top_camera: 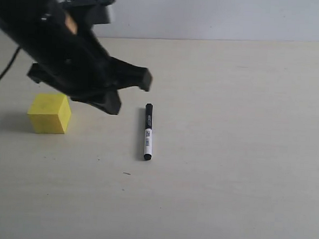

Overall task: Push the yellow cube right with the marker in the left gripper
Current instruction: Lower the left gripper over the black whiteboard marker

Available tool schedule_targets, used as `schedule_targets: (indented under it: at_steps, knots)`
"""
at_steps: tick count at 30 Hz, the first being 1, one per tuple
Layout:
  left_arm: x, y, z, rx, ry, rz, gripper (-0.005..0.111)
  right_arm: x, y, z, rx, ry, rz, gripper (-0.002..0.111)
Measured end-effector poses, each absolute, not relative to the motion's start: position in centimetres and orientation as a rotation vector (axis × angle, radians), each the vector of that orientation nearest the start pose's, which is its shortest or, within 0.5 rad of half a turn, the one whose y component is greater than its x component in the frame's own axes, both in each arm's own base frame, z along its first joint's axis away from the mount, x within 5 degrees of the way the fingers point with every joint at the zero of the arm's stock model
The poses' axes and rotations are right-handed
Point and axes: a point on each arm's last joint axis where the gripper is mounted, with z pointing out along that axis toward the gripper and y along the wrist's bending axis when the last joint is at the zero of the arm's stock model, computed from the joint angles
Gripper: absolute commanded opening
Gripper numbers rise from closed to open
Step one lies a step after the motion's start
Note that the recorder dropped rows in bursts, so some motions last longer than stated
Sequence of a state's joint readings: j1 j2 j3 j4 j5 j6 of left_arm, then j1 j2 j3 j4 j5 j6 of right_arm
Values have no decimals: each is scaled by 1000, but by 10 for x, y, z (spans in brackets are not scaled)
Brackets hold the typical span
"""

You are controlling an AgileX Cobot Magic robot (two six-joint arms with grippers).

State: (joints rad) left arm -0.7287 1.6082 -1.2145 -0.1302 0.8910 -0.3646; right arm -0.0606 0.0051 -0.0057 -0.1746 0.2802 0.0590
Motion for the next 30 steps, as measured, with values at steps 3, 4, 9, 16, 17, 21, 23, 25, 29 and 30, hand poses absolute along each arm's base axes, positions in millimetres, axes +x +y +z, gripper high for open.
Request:
schedule_targets:
  at_steps: [3,4,9,16,17,21,23,25,29,30]
  knots:
    - [250,-255,256,451,2864,-353,0,55,-8,190,-8,1762,-166,0]
    - [256,-264,252,454,2880,-323,0,55,-8,190,-8,1762,-166,0]
    - [285,-293,221,413,2973,-135,0,55,-8,190,-8,1762,-166,0]
    - [304,-310,168,380,3043,-26,17,55,-8,190,-8,1762,-166,0]
    - [305,-311,162,374,3050,-4,22,55,-8,190,-8,1762,-166,0]
    - [307,-309,150,334,3059,65,35,55,-8,190,-8,1762,-166,0]
    - [308,-309,148,317,3056,76,38,55,-8,190,-8,1762,-166,0]
    - [309,-310,148,304,3044,60,38,55,-8,190,-8,1762,-166,0]
    - [310,-312,148,282,3032,39,38,55,-8,190,-8,1762,-166,0]
    - [311,-312,148,272,3030,34,38,55,-8,190,-8,1762,-166,0]
